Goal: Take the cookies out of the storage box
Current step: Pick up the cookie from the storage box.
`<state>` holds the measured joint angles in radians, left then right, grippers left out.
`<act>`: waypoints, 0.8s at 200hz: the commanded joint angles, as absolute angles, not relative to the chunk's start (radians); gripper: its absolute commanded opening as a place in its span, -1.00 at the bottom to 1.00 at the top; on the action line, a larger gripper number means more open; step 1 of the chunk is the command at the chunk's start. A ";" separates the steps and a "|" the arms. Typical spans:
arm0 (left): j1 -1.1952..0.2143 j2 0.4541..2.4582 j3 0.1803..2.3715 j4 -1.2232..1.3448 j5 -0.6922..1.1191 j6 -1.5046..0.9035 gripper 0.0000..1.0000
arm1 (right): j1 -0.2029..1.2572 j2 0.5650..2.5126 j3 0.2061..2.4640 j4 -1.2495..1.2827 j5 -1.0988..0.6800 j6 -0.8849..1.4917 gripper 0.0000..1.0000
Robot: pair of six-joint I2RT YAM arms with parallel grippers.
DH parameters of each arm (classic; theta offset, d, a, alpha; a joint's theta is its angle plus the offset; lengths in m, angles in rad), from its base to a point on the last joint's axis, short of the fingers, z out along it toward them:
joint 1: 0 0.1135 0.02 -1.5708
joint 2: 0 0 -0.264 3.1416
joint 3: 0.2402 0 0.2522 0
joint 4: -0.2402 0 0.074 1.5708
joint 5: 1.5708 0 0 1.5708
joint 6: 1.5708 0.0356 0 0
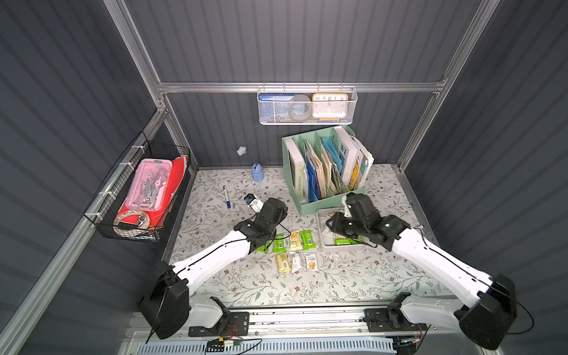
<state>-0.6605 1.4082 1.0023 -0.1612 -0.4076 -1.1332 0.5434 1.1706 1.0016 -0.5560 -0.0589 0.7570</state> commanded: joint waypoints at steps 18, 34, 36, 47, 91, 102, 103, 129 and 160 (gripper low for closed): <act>-0.722 1.575 1.163 -0.090 -0.184 -0.855 0.35 | 0.370 1.058 0.985 -0.744 -0.023 0.661 -0.30; -0.749 1.655 1.242 -0.110 -0.118 -0.798 0.41 | 0.313 1.024 0.988 -0.774 -0.032 0.647 -0.30; -0.752 1.666 1.252 -0.114 -0.110 -0.792 0.41 | 0.308 1.020 0.988 -0.777 -0.032 0.646 -0.30; -0.767 1.726 1.315 -0.149 -0.071 -0.756 0.44 | 0.285 1.002 0.991 -0.790 -0.033 0.643 -0.31; -0.847 1.974 1.639 -0.421 -0.129 -0.660 0.47 | 0.261 0.956 0.973 -0.807 -0.022 0.658 -0.31; -0.863 2.029 1.709 -0.481 -0.155 -0.635 0.48 | 0.258 0.941 0.964 -0.815 -0.014 0.664 -0.31; -0.864 2.035 1.715 -0.484 -0.158 -0.633 0.48 | 0.258 0.940 0.964 -0.815 -0.013 0.664 -0.31; -0.889 2.158 1.875 -0.625 -0.225 -0.584 0.49 | 0.250 0.898 0.950 -0.841 0.019 0.675 -0.31; -0.909 2.300 2.057 -0.780 -0.274 -0.532 0.52 | 0.247 0.845 0.925 -0.869 0.060 0.694 -0.32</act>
<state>-0.9016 2.2200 1.9446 -0.5716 -0.2073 -0.6109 0.2520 0.8833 0.9482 -0.8196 0.0063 0.6739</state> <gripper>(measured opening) 0.759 0.344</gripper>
